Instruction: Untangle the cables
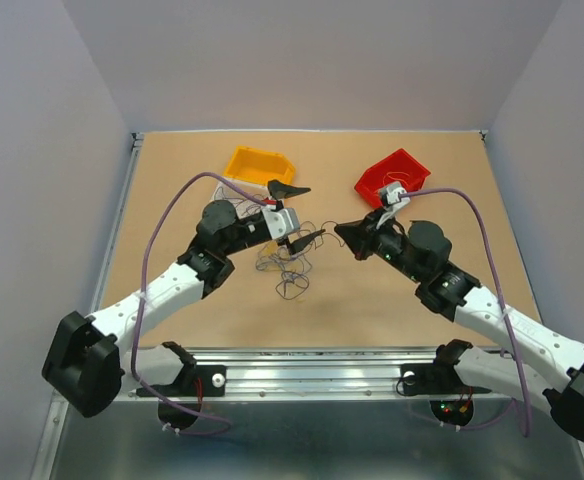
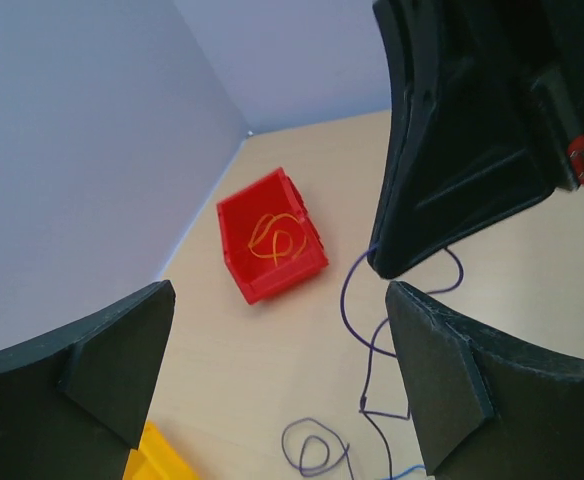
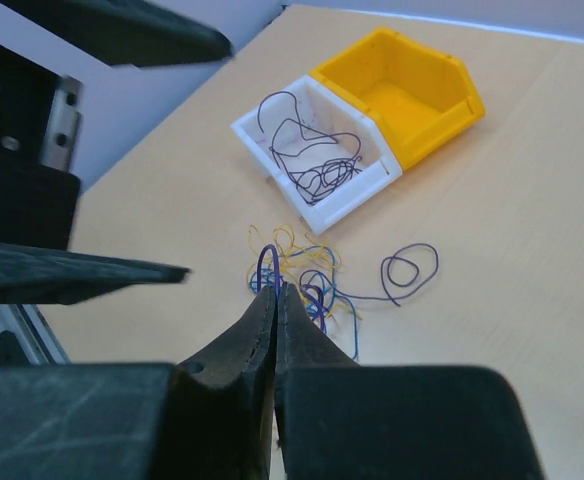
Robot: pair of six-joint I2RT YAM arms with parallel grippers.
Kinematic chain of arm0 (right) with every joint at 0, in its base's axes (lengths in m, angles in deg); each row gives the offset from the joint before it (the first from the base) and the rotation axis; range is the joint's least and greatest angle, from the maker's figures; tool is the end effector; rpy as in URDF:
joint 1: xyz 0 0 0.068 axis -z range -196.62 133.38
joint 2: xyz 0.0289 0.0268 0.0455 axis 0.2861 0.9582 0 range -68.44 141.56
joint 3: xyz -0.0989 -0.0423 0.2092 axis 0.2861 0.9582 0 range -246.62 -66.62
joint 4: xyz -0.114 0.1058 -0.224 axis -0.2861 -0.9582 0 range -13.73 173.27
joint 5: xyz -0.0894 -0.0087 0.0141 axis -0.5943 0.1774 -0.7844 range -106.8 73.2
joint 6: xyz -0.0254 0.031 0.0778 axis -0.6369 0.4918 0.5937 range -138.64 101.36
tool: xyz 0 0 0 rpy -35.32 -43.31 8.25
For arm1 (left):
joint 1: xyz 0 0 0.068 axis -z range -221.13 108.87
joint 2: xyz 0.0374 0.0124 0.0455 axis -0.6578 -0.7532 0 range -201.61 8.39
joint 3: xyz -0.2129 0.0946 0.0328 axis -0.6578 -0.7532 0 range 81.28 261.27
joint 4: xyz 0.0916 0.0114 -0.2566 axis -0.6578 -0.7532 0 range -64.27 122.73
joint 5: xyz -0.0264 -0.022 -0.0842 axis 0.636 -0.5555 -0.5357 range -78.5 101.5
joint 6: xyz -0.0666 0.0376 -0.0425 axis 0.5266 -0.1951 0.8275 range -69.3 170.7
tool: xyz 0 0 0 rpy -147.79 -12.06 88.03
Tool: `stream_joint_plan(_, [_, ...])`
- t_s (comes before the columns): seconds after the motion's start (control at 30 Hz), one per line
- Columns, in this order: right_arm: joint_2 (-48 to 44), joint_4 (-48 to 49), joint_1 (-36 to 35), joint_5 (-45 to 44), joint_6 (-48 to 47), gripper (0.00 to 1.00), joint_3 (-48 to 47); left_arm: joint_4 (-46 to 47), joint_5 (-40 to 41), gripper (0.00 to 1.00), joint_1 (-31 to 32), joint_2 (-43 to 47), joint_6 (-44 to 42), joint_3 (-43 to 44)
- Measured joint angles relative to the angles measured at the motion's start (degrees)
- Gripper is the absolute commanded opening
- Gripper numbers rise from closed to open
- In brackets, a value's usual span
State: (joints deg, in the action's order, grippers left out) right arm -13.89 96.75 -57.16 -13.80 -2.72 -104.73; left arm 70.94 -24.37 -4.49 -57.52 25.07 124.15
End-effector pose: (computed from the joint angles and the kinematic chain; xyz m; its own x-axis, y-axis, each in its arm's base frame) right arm 0.2287 0.2008 0.2738 -0.2268 0.1666 -0.9596 -0.6516 0.7063 0.2766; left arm 0.2298 -0.2275 0.3094 0.5949 -0.0057 -0.8038 0.7543 0.3494 0.5558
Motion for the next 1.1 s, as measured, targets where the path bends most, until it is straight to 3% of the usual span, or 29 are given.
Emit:
stream_joint_plan(0.37, [-3.7,-0.2,0.0,0.7,0.0,0.01,0.6,-1.2,3.0,0.98,1.2,-7.8,-1.1,-4.3])
stream_joint_plan(0.47, [-3.9,-0.1,0.0,0.7,0.0,0.01,0.9,-0.9,2.1,0.86,1.2,-7.8,-1.1,-4.3])
stream_joint_plan(0.5, [-4.0,0.0,0.0,0.7,0.0,0.00,1.1,-0.7,1.7,0.77,1.2,-7.9,-1.1,-4.3])
stream_joint_plan(0.67, [-5.1,0.4,0.0,0.6,0.3,0.00,2.7,-2.0,1.1,0.63,1.3,-11.9,-1.9,-3.0])
stream_joint_plan(0.8, [-9.0,1.2,0.0,-0.1,0.8,0.01,5.3,-4.6,1.2,0.40,1.5,-16.3,-2.9,-1.1])
stream_joint_plan(0.9, [-13.9,1.7,0.0,-1.7,1.3,0.01,7.2,-8.9,2.9,0.33,3.0,-20.5,-4.1,2.6])
stream_joint_plan(1.1, [-30.0,0.8,0.0,-7.8,2.6,0.01,11.0,-16.7,6.1,0.30,4.7,-29.7,-6.8,12.1])
